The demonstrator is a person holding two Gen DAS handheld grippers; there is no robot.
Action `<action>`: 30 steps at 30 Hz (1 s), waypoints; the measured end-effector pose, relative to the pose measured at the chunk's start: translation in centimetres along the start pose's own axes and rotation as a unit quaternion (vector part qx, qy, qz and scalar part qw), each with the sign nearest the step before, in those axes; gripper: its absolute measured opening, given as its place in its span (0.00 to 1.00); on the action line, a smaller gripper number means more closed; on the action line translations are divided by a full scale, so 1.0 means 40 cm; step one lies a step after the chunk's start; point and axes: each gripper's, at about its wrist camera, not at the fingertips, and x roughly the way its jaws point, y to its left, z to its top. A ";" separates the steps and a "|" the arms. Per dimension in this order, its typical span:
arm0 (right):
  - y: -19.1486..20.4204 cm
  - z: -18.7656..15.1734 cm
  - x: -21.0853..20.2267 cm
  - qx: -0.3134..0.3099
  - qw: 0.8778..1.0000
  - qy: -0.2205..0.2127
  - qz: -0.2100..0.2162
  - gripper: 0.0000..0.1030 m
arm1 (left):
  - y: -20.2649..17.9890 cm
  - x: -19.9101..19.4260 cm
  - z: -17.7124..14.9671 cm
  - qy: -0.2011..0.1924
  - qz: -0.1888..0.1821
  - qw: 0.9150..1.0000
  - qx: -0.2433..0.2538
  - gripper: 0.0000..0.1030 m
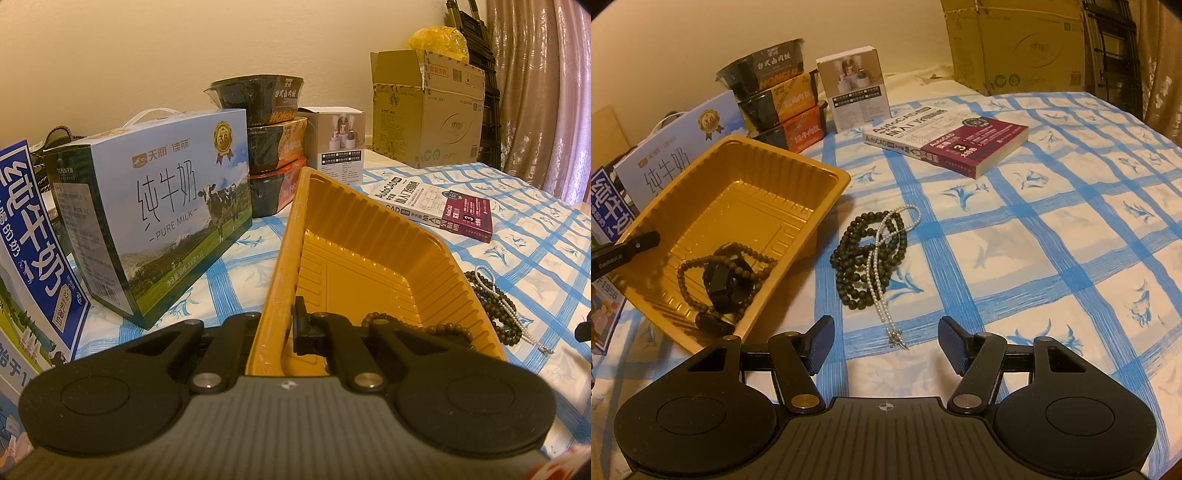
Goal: Organize jewelry
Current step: 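Grasp the end of the white pearl strand with the right gripper, then lift the pearl strand off the table with the right gripper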
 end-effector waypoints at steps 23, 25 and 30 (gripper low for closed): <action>0.040 -0.004 0.184 -0.105 0.994 0.024 -0.016 0.24 | -0.001 -0.001 0.000 0.001 0.000 1.000 0.001 0.05; 0.047 -0.001 0.203 -0.117 0.993 0.024 -0.021 0.23 | -0.001 0.000 0.000 0.001 0.000 1.000 0.001 0.05; 0.058 0.001 0.213 -0.132 0.991 0.022 -0.021 0.02 | 0.000 -0.001 0.000 0.002 0.000 1.000 0.000 0.05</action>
